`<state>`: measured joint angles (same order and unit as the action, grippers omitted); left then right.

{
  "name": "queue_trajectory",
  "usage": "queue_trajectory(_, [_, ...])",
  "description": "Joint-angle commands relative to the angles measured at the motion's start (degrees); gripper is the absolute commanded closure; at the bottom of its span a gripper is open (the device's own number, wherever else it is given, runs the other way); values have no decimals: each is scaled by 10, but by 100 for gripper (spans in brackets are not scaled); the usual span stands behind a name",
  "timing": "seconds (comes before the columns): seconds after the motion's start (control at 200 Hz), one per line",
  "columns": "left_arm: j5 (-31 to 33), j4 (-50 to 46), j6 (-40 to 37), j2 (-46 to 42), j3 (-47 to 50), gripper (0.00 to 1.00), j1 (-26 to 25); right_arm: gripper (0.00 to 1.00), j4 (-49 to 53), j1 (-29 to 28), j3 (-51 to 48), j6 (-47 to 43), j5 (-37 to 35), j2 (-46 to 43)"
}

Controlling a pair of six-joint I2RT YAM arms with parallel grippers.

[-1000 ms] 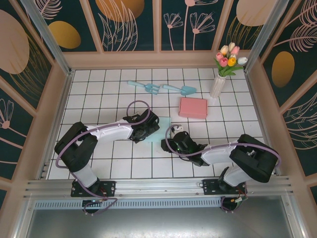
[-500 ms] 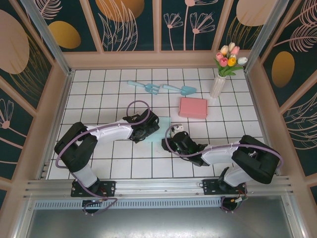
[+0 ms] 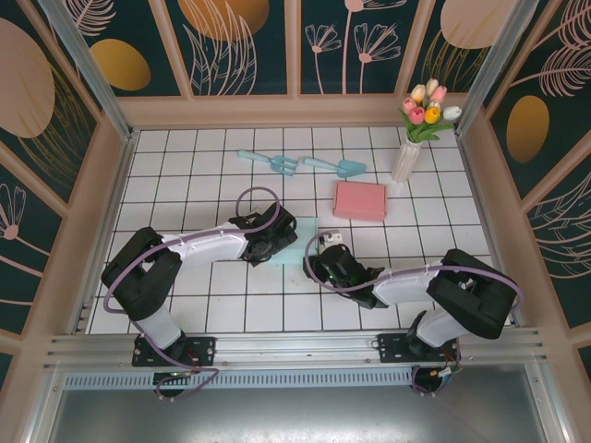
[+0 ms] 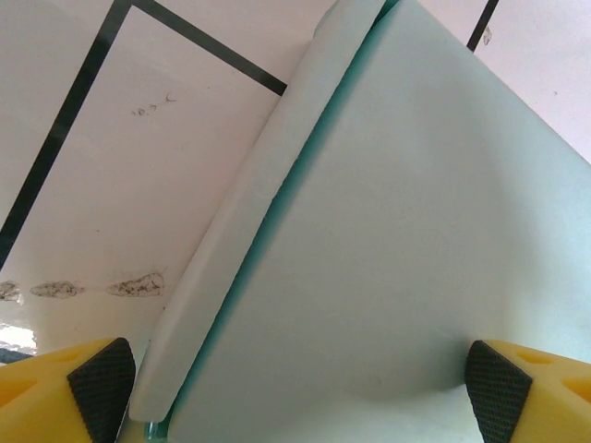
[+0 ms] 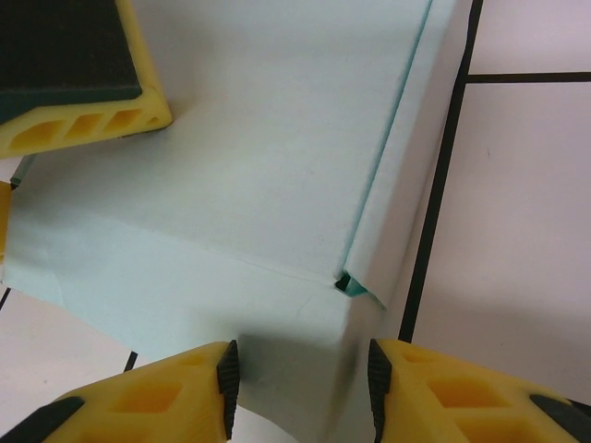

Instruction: Fold the paper box

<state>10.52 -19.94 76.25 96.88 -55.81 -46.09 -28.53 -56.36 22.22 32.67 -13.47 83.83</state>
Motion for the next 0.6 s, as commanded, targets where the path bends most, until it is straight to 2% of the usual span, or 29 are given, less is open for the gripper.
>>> queue_trajectory(0.0, [5,-33,6,8,11,7,-1,59,-15,-4,10,-11,-3,6])
queue_trajectory(0.19, [4,-32,6,9,11,7,-1,65,-15,-4,9,-15,-16,8])
queue_trajectory(0.595, [1,-30,5,10,9,7,-1,64,-72,-4,6,-29,-59,77])
